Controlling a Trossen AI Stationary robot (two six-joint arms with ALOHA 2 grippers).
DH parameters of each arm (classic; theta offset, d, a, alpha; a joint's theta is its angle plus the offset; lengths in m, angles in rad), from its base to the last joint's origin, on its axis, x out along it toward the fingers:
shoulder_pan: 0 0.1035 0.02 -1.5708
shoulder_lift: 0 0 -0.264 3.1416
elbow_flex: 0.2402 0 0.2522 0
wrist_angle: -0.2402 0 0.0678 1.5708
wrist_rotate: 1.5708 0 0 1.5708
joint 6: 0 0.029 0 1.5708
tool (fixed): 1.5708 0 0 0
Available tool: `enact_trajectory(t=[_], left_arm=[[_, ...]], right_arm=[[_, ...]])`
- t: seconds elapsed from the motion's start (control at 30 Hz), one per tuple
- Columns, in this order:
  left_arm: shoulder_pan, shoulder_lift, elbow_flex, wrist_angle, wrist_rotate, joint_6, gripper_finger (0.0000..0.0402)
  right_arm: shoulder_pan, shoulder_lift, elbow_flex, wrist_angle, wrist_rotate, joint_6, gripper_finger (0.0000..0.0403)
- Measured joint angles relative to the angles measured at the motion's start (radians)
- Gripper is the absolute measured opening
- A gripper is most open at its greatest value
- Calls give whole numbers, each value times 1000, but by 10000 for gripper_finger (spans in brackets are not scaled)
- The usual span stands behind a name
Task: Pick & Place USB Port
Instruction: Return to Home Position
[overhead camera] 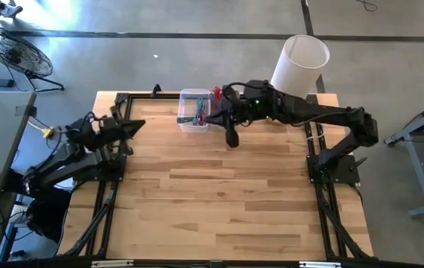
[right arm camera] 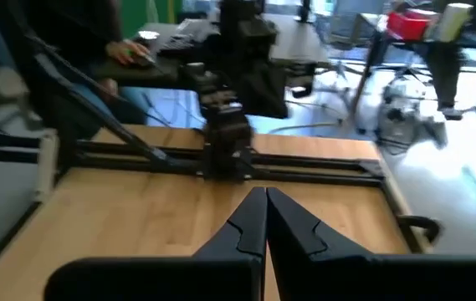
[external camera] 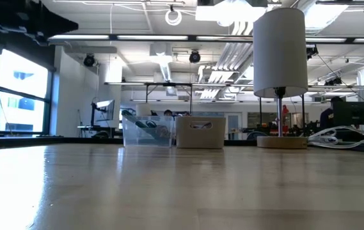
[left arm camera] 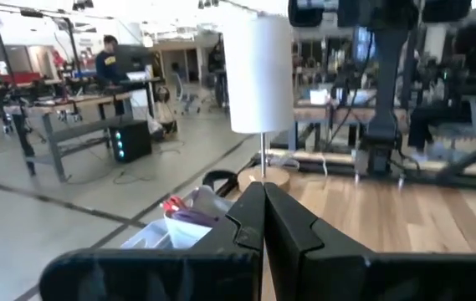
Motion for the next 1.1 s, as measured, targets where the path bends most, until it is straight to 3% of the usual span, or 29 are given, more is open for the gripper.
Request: enact_trajectory(t=[0.1,0.37,0.6,0.87,1.1], left_arm=[[0,-2,-75,101,0,-30,0],[0,-2,-209,203,-12,-66,0],[0,-2,-247,205,-11,-37,0],[0,0,-330,209,-35,-13,0],[0,0,-346,239,-36,31,0]], right_arm=[[-15,-34,-110,106,-61,20,0],[-63,-191,-484,422,-102,108,0],[-96,-278,-682,461,-104,52,0],[-153,-291,-969,834,-198,154,0],[-179,-384,-1147,859,-174,161,0]])
